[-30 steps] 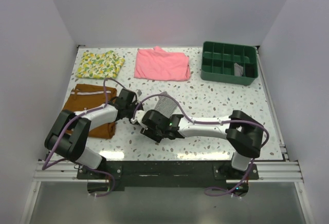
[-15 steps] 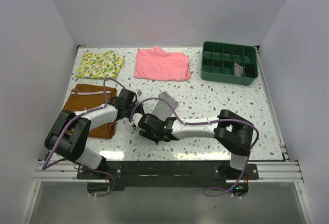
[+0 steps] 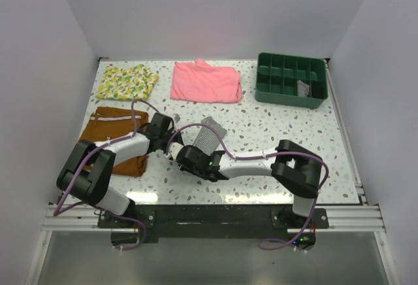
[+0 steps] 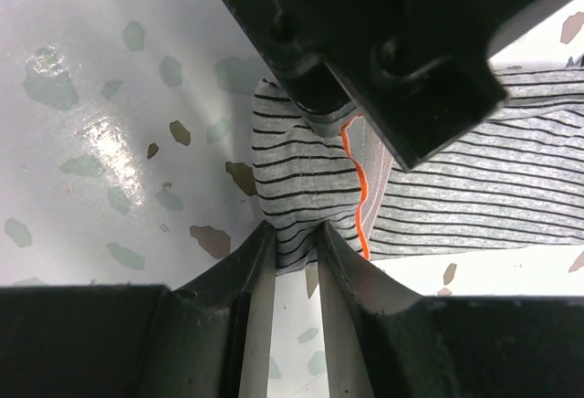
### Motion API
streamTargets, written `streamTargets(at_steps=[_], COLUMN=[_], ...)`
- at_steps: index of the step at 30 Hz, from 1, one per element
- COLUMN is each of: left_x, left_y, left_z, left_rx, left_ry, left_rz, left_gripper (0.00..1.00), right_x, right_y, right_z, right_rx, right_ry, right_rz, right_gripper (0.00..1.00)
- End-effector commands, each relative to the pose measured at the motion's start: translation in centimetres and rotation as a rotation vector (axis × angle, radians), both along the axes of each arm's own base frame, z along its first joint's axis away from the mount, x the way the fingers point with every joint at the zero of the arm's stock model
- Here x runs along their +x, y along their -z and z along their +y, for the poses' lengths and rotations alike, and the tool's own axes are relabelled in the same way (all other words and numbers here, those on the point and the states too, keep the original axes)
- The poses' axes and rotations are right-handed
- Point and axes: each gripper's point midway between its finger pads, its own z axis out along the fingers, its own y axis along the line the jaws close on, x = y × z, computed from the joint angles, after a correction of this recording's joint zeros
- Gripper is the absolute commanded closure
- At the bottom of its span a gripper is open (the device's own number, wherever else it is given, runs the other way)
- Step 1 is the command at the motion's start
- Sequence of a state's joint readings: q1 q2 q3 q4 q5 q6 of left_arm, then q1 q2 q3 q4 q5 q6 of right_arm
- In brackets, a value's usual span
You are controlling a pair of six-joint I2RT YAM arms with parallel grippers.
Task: Roll the underwear
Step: Roll the underwear to the center of the board.
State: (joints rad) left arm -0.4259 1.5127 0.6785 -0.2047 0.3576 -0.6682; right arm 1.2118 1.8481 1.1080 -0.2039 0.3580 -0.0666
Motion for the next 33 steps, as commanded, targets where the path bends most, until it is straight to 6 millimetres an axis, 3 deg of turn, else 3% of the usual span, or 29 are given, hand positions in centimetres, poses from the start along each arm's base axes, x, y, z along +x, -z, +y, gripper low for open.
streamTargets(at_steps=[1,5,7,8,10,13,18,22,30,33], left_x=[-2.9,-2.4,-1.9,-1.3,-0.5,1.1,3.2,3.8,3.5,3.5], left_y=[2.5,2.1,1.7,0.9,0.0,-2.0,-5.4,-7.7,-7.4,-7.2], left_z=[2.3,2.6,3.1,3.1,3.8,5.3,7.8,7.9,6.3,5.9], left_rx=[0.117,0.127,0.146,0.140,0.145,0.156,0.146,0.108,0.024,0.006], left_ry=[0.014,0.002,-0.019,-0.031,-0.062,-0.140,-0.249,-0.262,-0.197,-0.174], left_rz=[0.102,0.083,0.053,0.018,-0.016,-0.081,-0.190,-0.257,-0.273,-0.277], left_gripper=[1.00,0.94,0.75,0.58,0.45,0.00,0.00,0.00,0.00,0.00], right_x=[-1.7,-2.8,-3.4,-3.7,-4.3,-5.3,-5.6,-5.4,-3.4,-3.5], right_y=[3.7,4.4,4.7,4.9,5.2,5.1,3.8,2.6,-0.9,-1.9], right_z=[-1.2,-1.5,-1.6,-1.6,-1.5,-0.9,-0.1,0.2,-0.2,-0.1], right_rx=[-0.029,-0.024,-0.021,-0.010,0.006,0.045,0.136,0.229,0.494,0.562], right_ry=[0.006,-0.011,-0.027,-0.009,-0.018,-0.040,-0.041,-0.033,0.025,0.023], right_rz=[0.099,0.149,0.181,0.205,0.257,0.342,0.451,0.549,0.770,0.877], right_gripper=[0.83,0.92,0.94,0.95,0.96,0.96,0.96,0.96,0.95,0.95])
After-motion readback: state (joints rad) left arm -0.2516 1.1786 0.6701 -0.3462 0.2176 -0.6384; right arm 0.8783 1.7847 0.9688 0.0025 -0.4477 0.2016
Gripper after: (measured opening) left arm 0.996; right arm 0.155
